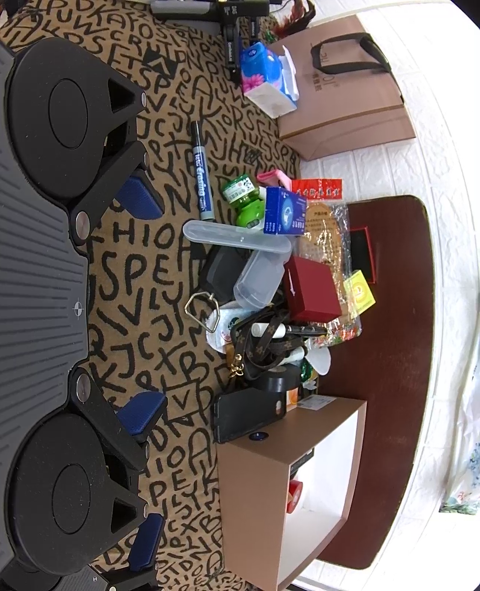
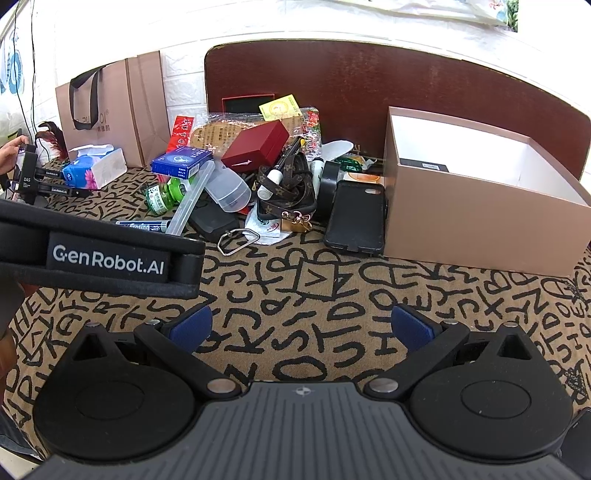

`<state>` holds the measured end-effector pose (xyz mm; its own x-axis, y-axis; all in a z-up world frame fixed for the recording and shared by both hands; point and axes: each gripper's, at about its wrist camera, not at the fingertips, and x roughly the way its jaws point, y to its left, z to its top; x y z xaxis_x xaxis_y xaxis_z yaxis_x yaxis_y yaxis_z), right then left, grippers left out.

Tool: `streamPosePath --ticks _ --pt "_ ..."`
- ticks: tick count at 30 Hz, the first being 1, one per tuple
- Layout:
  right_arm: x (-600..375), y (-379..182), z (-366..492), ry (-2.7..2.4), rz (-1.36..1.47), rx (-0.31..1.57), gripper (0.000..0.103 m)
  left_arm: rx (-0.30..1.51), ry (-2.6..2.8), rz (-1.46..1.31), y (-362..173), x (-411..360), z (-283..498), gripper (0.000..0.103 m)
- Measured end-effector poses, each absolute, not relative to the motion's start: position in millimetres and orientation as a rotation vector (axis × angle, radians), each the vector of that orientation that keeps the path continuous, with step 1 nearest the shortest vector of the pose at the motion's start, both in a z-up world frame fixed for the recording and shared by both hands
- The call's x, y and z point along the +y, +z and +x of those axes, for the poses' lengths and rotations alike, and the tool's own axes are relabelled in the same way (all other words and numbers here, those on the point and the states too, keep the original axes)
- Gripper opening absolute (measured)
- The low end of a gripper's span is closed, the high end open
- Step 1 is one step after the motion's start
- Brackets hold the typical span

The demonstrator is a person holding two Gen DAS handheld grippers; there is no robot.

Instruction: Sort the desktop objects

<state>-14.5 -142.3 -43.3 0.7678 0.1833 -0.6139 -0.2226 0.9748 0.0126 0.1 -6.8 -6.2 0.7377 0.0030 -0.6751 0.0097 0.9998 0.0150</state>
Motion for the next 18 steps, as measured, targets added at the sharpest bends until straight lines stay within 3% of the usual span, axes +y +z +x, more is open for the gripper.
streamPosePath --ticks 18 --pt "-141.3 -44.8 -12.9 0.218 -0.059 0.666 0.103 0.748 0.013 0.017 -8.7 -8.7 1.1 0.103"
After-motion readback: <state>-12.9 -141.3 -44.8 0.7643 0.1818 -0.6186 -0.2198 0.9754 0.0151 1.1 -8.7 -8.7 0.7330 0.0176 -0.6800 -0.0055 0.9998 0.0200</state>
